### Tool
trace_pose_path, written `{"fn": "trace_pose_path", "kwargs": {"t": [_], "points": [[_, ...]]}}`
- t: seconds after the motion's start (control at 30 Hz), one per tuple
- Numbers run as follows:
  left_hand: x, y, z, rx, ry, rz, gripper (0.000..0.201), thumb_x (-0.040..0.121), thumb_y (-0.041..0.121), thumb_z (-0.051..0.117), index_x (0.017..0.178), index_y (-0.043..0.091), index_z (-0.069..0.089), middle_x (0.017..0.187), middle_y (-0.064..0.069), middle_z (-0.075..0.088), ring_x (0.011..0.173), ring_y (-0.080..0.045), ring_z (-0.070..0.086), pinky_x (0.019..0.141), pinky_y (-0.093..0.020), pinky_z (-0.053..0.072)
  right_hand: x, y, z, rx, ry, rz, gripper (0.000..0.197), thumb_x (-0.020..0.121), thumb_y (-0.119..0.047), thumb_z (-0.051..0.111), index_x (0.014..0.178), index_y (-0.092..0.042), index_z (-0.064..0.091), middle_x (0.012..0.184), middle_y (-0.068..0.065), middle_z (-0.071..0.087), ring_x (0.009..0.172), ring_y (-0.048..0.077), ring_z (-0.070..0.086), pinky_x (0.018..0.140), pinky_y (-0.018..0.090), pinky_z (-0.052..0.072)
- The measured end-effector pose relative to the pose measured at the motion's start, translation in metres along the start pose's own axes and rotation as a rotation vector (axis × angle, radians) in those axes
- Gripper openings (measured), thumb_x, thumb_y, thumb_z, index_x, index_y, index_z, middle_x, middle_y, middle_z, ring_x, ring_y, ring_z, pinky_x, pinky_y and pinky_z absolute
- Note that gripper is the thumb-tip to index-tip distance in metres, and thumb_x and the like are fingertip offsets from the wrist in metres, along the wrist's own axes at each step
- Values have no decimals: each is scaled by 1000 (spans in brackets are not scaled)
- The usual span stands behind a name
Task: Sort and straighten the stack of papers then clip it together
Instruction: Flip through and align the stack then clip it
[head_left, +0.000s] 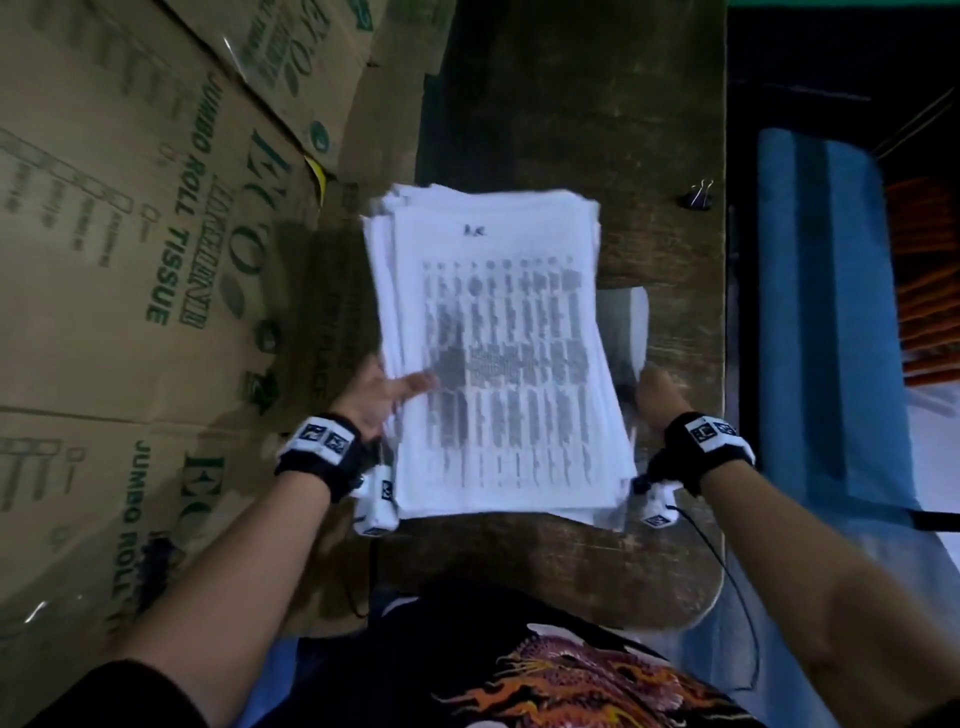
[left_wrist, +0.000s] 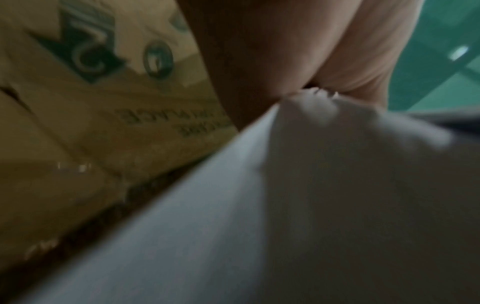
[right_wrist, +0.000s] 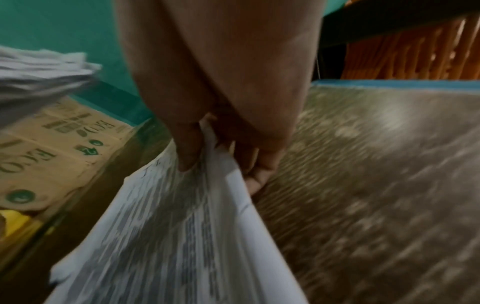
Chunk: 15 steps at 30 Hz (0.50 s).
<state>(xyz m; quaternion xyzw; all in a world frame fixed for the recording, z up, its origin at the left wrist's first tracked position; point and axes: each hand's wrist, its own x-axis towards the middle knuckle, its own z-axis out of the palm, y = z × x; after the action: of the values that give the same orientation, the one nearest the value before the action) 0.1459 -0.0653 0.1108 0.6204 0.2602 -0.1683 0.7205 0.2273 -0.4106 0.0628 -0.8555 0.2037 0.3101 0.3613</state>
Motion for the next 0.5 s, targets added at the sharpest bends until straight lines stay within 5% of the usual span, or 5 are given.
{"fn": "trace_pose_path", "kwargs": {"t": [0.1, 0.2, 0.3, 0.4, 0.5], "points": [[9, -21, 19, 29, -84, -135, 90, 50, 30, 93, 130, 21, 53, 127, -4, 63, 121, -22, 57, 106, -47, 41, -18, -18, 12, 221, -240, 80, 22, 102, -19, 48, 93, -2, 58, 72, 12, 69, 54, 19, 63, 49, 21, 52], [21, -31, 30, 84, -95, -247, 128, 45, 37, 91, 150, 23, 20, 154, -5, 31, 142, -24, 27, 118, -50, 15, -12, -5, 13, 525, -338, 163, 56, 98, -55, 38, 115, -8, 64, 104, 17, 71, 81, 23, 72, 71, 35, 59], [32, -27, 43, 96, -104, -281, 102, 71, 16, 83, 150, 12, 19, 150, 5, 27, 139, -16, 27, 117, -37, 14, 1, 7, 9, 636, -300, 150, 68, 91, -68, 39, 128, -15, 61, 126, 16, 64, 110, 27, 65, 100, 44, 48], [43, -25, 57, 227, -50, -315, 83, 85, 7, 68, 150, 6, 16, 157, -8, 23, 144, -23, 23, 115, -33, 20, 1, 1, 10, 573, -401, 119, 73, 73, -51, 77, 134, -16, 55, 126, 10, 66, 111, 28, 66, 100, 50, 48], [45, -23, 67, 419, 1, -246, 69, 90, 12, 62, 147, 5, 25, 152, -11, 33, 139, -26, 34, 108, -30, 29, 15, 4, 17, 467, -335, 50, 78, 57, -32, 94, 125, -12, 61, 116, 7, 71, 108, 27, 68, 93, 50, 53]]}}
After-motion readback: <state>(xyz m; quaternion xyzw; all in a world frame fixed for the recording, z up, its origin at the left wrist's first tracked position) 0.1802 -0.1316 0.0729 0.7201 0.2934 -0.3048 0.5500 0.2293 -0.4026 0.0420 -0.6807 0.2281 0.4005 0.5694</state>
